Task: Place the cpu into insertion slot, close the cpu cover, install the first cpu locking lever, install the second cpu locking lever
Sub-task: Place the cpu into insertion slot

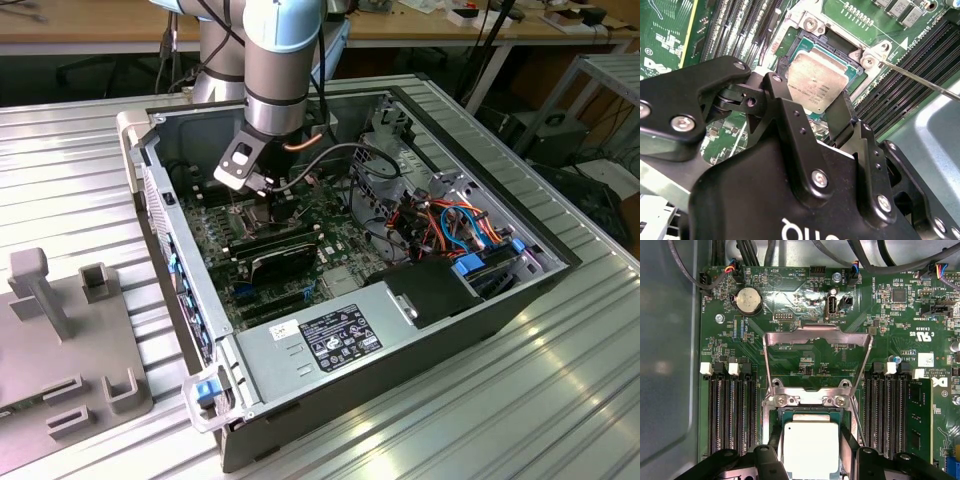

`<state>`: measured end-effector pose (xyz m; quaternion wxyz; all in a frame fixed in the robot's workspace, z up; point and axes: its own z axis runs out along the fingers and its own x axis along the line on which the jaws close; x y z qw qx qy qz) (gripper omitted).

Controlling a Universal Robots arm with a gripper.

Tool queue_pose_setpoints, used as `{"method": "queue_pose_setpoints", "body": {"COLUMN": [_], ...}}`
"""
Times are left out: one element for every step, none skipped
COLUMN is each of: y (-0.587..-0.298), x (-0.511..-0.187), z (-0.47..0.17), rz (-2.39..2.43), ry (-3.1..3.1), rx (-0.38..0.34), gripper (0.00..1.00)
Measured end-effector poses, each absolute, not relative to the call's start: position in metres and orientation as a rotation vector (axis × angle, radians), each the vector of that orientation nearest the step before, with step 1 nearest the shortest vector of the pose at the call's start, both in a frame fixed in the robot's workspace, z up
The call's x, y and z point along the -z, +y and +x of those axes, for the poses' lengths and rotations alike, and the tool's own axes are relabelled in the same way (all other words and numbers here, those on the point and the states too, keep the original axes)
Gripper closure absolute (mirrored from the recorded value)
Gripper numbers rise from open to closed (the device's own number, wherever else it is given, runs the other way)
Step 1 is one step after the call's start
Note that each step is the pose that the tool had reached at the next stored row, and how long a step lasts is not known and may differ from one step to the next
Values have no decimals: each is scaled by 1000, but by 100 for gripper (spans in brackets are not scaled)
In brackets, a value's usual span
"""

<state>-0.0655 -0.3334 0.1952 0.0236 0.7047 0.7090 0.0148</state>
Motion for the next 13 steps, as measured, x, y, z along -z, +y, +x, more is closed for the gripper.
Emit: {"method": "queue_pose_setpoints", "body": {"y": [-333, -333, -333, -333, -333, -333, -333, -333, -333, -333, -333, -333, -333], "x": [-195, -195, -195, -195, -195, -195, -195, -195, -195, -195, -195, -195, -195], "z": [-66, -65, -65, -65, -65, -65, -65, -65, -65, -65, -65, -65, -65], "rz": [2180, 2180, 2180, 2179, 2179, 2179, 2179, 2179, 2179, 2179, 2179, 2179, 2179], "ry": [2195, 2195, 2196, 2196, 2196, 2196, 2196, 2196, 2196, 2196, 2196, 2196, 2196], "rx": [-46, -46, -46, -46, -46, -46, -46, -46, -46, -46, -46, -46, -46], "gripper": [45, 45, 45, 45, 45, 45, 45, 45, 45, 45, 45, 45, 45]}}
